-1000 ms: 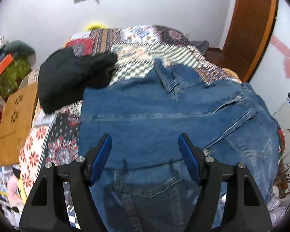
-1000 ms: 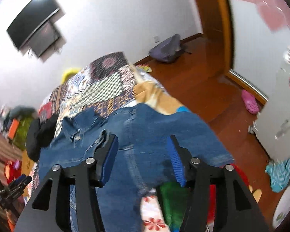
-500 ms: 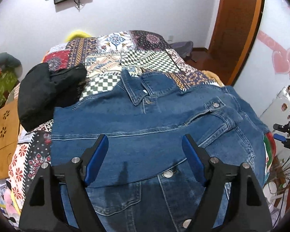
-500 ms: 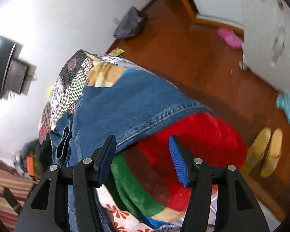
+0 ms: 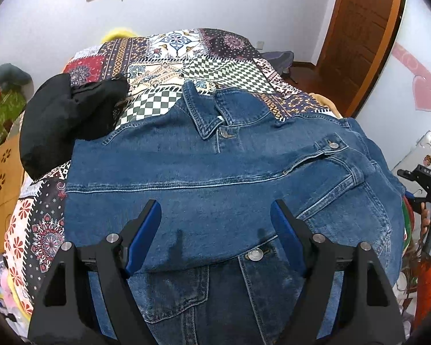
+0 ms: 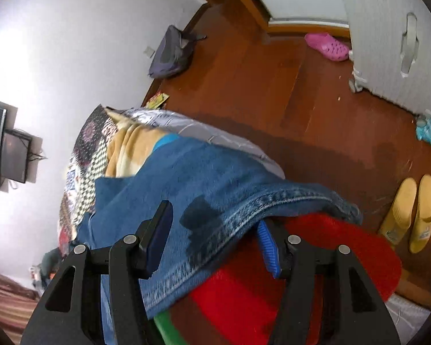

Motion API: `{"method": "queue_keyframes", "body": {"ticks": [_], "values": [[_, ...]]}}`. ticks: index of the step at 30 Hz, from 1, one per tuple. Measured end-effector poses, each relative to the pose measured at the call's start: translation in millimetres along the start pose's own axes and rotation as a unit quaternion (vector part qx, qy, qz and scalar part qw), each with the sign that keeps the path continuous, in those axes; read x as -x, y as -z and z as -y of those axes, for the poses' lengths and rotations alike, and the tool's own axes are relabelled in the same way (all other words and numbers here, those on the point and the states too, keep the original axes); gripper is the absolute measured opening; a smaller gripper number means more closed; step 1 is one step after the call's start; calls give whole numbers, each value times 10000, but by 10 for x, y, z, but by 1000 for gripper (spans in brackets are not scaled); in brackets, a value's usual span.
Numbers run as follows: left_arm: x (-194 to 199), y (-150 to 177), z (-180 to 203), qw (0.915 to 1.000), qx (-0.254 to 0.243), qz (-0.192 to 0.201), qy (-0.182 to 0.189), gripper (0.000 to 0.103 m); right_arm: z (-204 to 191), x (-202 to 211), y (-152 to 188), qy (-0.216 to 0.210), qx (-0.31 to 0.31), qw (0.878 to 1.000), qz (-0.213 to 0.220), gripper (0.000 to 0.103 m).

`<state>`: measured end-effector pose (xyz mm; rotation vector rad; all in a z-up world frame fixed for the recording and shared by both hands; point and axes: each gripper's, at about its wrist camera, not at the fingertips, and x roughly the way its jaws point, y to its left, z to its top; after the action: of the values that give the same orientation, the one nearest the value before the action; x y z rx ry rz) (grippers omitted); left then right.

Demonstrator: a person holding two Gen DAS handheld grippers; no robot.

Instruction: Fold large clothes

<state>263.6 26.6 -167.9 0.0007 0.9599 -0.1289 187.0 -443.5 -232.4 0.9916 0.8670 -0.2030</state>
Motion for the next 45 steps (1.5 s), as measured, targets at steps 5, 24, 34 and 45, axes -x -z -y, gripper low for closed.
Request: {"method": "queue_keyframes", "body": {"ticks": [5, 24, 34, 45], "values": [[1, 44, -55, 10000, 0, 5, -40, 78, -150, 21, -13, 490, 240, 9981, 277, 25], [284, 268, -476, 9992, 246, 303, 48, 78, -2248, 862, 869, -1113, 3137, 9386, 910, 9], [384, 480, -726, 9985, 460, 291, 48, 78, -2369, -165, 1887, -718, 4038, 9090, -738, 9], [261, 527, -735, 9984, 549, 134, 42, 78, -2296, 116, 1926, -705, 4139, 9008, -1112, 24]]}}
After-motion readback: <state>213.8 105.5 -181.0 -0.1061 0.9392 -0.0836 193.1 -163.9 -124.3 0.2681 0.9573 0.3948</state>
